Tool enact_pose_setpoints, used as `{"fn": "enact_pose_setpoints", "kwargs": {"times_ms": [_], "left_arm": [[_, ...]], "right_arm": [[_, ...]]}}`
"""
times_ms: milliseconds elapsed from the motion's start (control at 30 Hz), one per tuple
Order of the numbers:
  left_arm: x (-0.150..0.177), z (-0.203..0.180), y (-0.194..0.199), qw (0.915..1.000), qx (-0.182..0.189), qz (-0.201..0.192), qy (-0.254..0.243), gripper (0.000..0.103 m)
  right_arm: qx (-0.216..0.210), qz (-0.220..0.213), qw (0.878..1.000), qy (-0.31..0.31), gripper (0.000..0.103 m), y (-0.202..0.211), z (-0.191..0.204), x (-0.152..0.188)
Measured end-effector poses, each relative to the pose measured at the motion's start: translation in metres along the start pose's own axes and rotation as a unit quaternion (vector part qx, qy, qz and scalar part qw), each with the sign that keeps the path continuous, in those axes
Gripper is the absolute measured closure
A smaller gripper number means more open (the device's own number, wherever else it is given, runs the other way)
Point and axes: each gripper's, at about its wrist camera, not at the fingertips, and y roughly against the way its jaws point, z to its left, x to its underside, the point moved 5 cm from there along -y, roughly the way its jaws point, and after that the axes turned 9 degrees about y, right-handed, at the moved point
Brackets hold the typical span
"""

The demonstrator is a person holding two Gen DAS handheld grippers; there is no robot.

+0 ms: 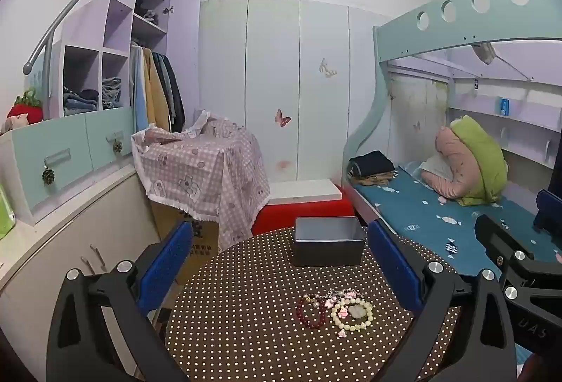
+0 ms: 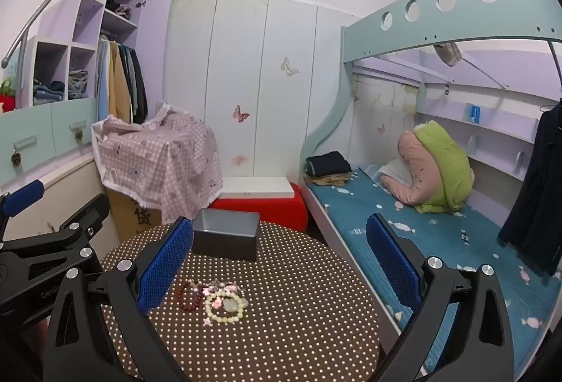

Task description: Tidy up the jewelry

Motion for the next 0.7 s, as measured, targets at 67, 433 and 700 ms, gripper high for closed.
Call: {"fn": "enact_pose_setpoints", "kwargs": {"times_ms": [67,433,700], "left_arm": [[-0.0001,0.0000,0.0001,1.0000,0.001,-0.001,0.000,0.007],[-0.0001,0.0003,0.0008,1.0000,-0.001,-0.001,-0.001,0.007],[0.0022,0.0015,-0.0019,1.0000,0.002,0.001,0.003,0.007]], "right_arm": [[0.000,0.002,1.000,-0.001,0.007,-0.0004,0.0000,0.0003],[-0.001,0.002,1.000,-0.001,0.007,0.0004,-0.0009,-0.0007],[0.003,0.004,1.000,0.001,0.007,-0.0024,-0.0003,0.0022]]}}
